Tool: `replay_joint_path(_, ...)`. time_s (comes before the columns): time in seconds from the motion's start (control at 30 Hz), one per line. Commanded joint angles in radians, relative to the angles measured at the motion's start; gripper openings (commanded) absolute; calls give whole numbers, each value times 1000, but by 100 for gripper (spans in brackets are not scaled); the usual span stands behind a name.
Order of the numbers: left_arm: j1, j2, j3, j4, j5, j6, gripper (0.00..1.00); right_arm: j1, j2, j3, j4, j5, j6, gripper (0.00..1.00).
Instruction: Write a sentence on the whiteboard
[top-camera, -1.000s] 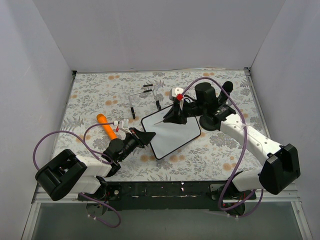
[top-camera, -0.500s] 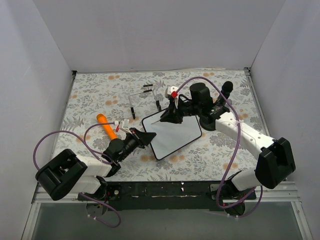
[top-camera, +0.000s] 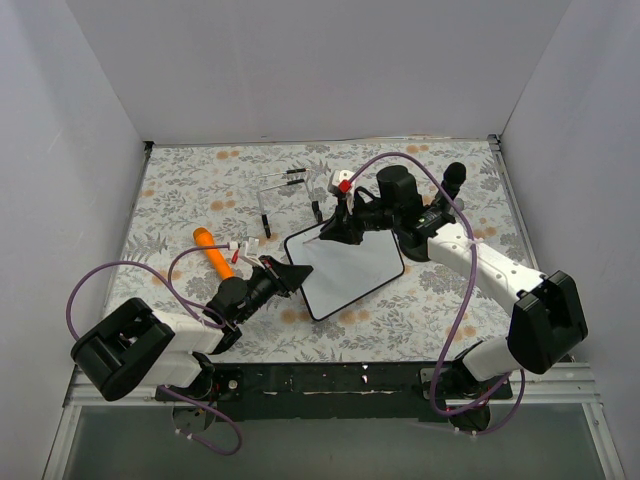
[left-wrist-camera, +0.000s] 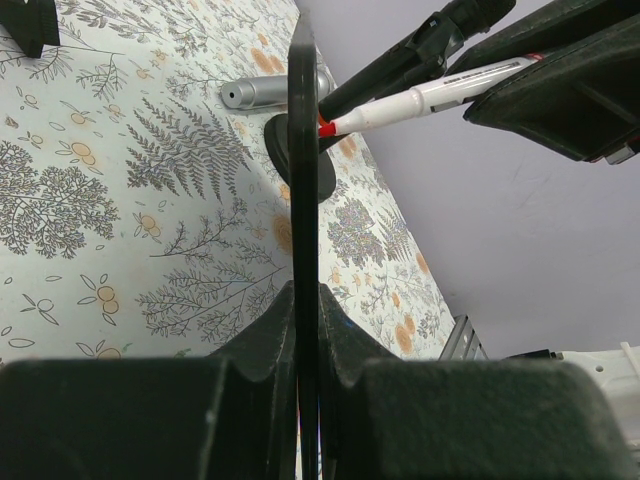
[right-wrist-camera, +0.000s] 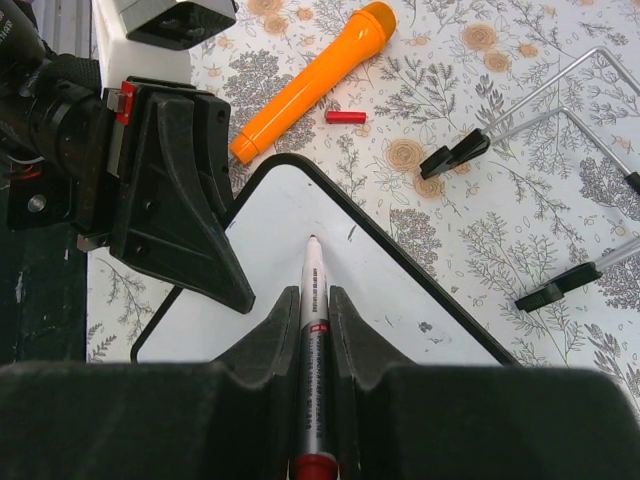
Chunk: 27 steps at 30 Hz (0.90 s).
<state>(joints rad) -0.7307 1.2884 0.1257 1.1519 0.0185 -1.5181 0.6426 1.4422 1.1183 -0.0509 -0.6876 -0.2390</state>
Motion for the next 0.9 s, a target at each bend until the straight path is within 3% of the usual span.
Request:
replay_joint_path(0.0,-7,-17,20,115,9,-8,0,5,4,34,42,-1,4,1)
replay_joint_path(0.47,-7,-34,6,118,3,7,0,-11,-52,57,-52,-161,-68,1)
replay_joint_path(0.87,-7,-69,2,98,12,55,0,-110,-65,44,-83,-311,-103,1)
